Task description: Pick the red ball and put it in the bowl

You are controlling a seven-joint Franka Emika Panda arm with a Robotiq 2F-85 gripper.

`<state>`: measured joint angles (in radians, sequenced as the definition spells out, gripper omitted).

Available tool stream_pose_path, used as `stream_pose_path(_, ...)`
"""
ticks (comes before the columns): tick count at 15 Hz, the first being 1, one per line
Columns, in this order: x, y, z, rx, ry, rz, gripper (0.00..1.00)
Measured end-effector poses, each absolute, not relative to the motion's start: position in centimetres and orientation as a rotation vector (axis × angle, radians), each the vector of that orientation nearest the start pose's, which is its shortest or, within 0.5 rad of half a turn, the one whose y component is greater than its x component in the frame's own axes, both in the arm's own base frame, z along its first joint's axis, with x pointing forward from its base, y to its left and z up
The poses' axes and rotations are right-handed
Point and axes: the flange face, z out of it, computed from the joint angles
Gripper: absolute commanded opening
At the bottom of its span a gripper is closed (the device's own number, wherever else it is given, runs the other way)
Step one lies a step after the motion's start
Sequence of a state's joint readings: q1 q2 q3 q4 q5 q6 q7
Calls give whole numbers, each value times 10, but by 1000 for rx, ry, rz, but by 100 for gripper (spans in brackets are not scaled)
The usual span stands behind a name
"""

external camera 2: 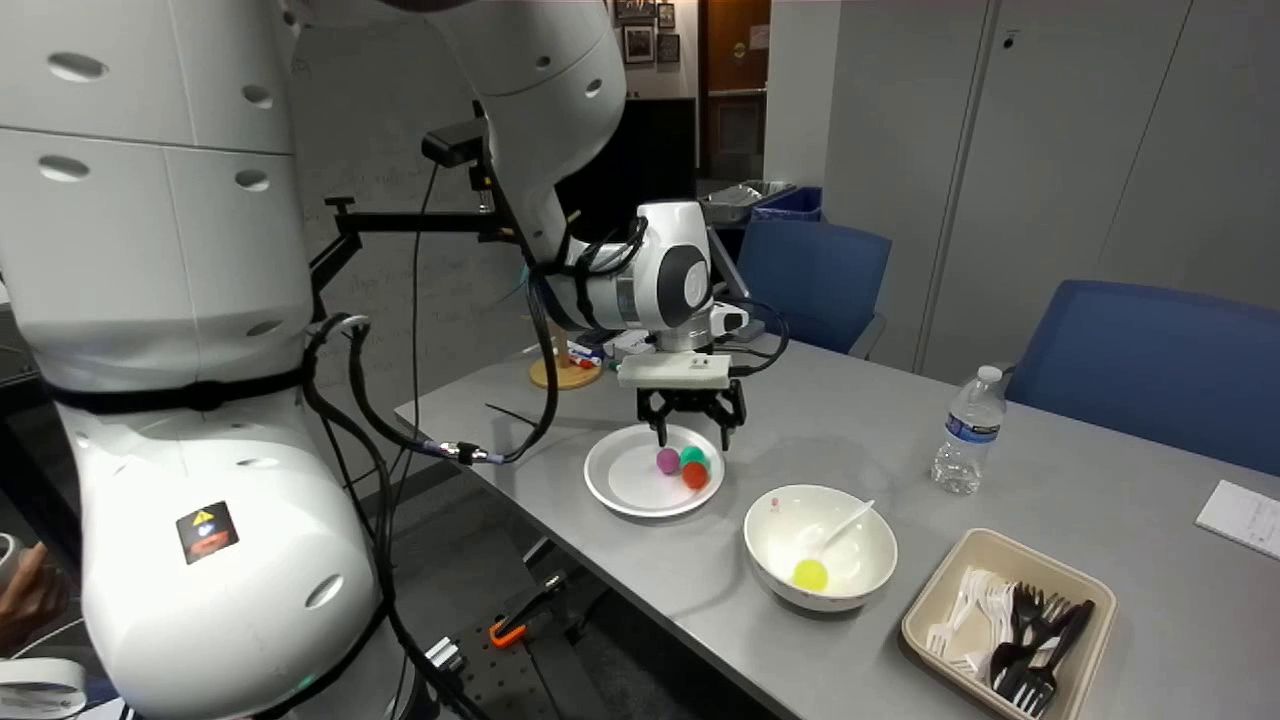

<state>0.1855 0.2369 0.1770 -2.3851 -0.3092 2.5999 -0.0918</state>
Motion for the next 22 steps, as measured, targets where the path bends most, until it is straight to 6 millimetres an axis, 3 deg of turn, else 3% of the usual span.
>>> stream_pose_path(6, 471, 201, 206, -3017, -1129, -137, 100)
stream_pose_path(13, 466, 207, 182, -3056, -1197, -133, 100)
stream_pose_path(22, 455, 215, 171, -3158, -1225, -196, 100)
